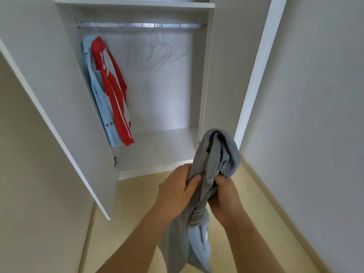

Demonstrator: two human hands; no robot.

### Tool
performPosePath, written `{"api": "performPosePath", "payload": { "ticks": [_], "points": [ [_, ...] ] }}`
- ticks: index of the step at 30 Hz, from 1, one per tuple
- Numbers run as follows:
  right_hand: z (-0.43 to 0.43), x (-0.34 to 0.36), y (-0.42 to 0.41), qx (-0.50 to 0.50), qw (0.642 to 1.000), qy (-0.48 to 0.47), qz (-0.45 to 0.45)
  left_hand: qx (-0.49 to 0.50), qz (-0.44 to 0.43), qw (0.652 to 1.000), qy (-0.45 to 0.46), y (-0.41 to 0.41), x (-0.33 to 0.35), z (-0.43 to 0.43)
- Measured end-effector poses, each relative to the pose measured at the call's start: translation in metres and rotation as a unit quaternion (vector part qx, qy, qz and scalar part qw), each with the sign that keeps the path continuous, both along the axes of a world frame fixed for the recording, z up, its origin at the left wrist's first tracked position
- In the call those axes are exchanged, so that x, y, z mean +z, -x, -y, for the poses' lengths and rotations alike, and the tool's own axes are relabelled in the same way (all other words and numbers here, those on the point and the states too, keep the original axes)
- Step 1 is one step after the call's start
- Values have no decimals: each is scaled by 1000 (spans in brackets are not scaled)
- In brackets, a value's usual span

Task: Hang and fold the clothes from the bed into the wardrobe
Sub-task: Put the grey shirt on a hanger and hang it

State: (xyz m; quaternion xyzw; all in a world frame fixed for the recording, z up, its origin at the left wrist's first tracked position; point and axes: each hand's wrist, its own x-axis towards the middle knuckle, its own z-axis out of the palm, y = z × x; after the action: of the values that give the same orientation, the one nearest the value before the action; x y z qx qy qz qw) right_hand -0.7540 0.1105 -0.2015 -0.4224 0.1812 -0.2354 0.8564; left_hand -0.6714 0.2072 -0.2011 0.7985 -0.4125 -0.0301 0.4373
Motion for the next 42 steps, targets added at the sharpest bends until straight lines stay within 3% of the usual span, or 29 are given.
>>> {"api": "performPosePath", "payload": {
  "ticks": [9, 16, 20, 24, 26, 29, 32, 34, 36, 39, 42],
  "points": [
    [27, -6, -98, 7, 994, 31, -108, 149, -72, 985, 39, -112, 16, 2],
    [99, -9, -183, 11, 968, 134, -210, 204, -269, 927, 160, -187, 41, 33],
    [144, -1, -228, 38, 957, 206, -203, 212, -216, 947, 107, -221, 50, 69],
    [179, 9, -271, 22, 950, 267, -158, 264, -134, 954, -47, -249, 49, 89],
    [185, 7, -289, 39, 942, 292, -163, 314, -69, 937, -137, -260, 44, 89],
    [187, 0, -313, 49, 918, 338, -204, 375, -42, 906, -194, -274, 38, 85],
    [189, -5, -340, 29, 907, 358, -221, 445, 28, 852, -275, -295, 31, 77],
    [192, -6, -358, 2, 900, 371, -231, 513, 60, 826, -225, -311, 25, 72],
    [194, -3, -378, -18, 887, 400, -230, 543, 20, 834, -93, -332, 25, 69],
    [190, 6, -418, -20, 876, 428, -221, 513, -39, 856, 49, -377, 25, 72],
    [174, 17, -465, 21, 878, 432, -204, 461, -80, 877, 108, -422, 36, 78]
  ]
}}
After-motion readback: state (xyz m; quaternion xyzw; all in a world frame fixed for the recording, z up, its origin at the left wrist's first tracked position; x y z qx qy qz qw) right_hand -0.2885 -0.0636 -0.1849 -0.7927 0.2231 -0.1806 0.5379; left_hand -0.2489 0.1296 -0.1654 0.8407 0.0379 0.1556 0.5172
